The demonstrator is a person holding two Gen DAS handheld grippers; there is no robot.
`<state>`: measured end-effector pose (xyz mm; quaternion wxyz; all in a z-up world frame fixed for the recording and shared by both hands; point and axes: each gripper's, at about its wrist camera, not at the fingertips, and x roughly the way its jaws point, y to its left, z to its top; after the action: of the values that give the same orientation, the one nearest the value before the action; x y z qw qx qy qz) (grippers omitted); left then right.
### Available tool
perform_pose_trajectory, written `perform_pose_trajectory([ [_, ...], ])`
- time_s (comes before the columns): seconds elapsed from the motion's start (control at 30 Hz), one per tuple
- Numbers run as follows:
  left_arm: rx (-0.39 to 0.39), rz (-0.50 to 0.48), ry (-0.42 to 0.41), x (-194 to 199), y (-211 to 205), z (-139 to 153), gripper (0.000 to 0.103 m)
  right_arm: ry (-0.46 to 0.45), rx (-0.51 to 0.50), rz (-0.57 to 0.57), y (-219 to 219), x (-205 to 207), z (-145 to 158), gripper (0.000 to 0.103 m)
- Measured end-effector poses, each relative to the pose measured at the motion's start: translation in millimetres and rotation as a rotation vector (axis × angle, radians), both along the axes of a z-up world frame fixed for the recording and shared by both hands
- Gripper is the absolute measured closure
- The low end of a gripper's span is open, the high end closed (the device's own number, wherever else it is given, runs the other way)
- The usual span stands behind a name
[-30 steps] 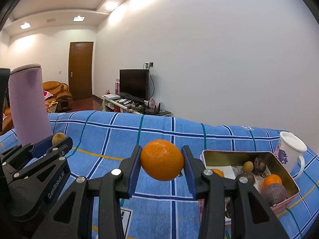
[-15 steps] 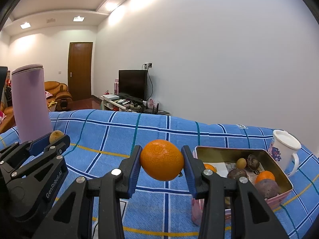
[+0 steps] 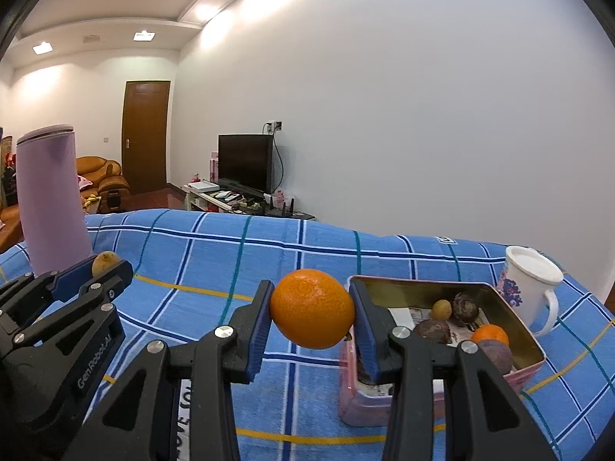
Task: Organize fruits
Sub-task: 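Carry the kiwi with the left tool and the orange with the right tool over the tin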
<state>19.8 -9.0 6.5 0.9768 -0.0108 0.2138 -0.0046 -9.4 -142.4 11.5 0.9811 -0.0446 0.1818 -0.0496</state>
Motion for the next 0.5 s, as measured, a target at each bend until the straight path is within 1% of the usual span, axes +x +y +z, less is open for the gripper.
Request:
perform_pose_trajectory([
  [0.17, 0.007, -0.016, -0.003, -2.5, -8.2, 0.7, 0.076, 0.001, 0.004, -0.013, -8.4, -2.4, 0.4, 0.061],
  [0.33, -0.017, -0.029, 0.011, -2.7, -12.0, 1.0, 0.076, -0.002, -0.001, -0.02, -13.5, -5.4, 1.2, 0.061],
  [0.5, -0.025, -0.047, 0.0, -5.4, -18.4, 4.5, 0.076, -0.014, -0.013, -0.031, -19.6, -10.3, 3.0, 0.061],
])
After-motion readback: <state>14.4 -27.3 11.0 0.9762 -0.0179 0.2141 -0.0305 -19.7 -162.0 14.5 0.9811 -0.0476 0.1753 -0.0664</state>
